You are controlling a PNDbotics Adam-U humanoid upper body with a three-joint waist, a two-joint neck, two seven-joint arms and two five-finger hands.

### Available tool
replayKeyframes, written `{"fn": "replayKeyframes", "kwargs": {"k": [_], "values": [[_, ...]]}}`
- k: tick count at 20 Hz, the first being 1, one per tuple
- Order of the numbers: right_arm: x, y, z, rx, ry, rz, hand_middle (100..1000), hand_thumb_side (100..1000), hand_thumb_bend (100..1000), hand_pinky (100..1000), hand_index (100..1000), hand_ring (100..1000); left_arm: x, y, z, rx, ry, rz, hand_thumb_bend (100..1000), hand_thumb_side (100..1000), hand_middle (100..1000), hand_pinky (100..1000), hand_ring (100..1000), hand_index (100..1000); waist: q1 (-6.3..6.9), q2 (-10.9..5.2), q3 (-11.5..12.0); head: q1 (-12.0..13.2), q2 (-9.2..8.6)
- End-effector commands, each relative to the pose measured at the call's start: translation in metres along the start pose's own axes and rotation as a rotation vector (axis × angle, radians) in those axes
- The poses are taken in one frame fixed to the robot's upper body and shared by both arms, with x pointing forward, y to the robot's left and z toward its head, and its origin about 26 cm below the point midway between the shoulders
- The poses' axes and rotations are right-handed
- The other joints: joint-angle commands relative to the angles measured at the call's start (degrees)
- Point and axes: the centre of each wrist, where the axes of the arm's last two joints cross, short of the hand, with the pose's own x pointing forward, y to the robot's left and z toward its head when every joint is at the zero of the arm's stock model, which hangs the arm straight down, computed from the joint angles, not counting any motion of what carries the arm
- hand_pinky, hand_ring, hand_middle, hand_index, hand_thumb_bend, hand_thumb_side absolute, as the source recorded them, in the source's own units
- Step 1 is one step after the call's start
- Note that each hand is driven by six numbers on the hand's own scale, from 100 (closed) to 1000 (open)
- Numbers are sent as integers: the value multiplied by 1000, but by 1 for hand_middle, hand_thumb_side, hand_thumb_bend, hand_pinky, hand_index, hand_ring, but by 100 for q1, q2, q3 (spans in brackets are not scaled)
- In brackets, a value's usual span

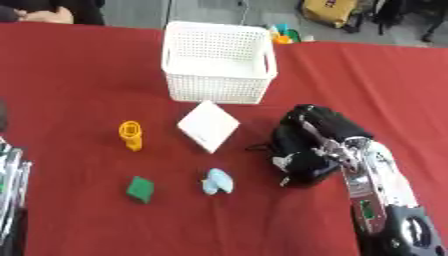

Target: Pick up objects on the table and place them in the box.

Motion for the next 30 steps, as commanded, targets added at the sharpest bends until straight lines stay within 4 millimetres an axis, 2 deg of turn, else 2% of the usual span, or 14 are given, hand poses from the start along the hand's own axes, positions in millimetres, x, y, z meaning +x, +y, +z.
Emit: {"fn": "replayKeyframes", "kwargs": {"k": [1, 5, 17, 30], "values": [[-2, -10, 4, -64, 18, 44, 607, 100, 160, 100, 582, 674, 5, 0, -8, 12, -36, 3, 134, 910, 508, 574, 533, 705, 24, -94, 5, -16, -60], [-3, -13, 5, -104, 18, 65, 526, 100, 100, 100, 539, 650, 5, 0, -8, 12, -35, 4, 136, 911, 507, 575, 532, 705, 13, -99, 15, -13, -54], [-9, -35, 12, -150, -33, 62, 506, 100, 100, 100, 509, 642, 5, -1, -8, 10, -31, 6, 139, 914, 505, 576, 531, 704, -63, -152, 2, 23, -29], [-22, -84, 28, -253, -132, 33, 468, 100, 100, 100, 485, 626, 5, 0, -6, 4, -18, 4, 148, 918, 501, 579, 529, 705, -216, -282, -32, 137, -3]]}}
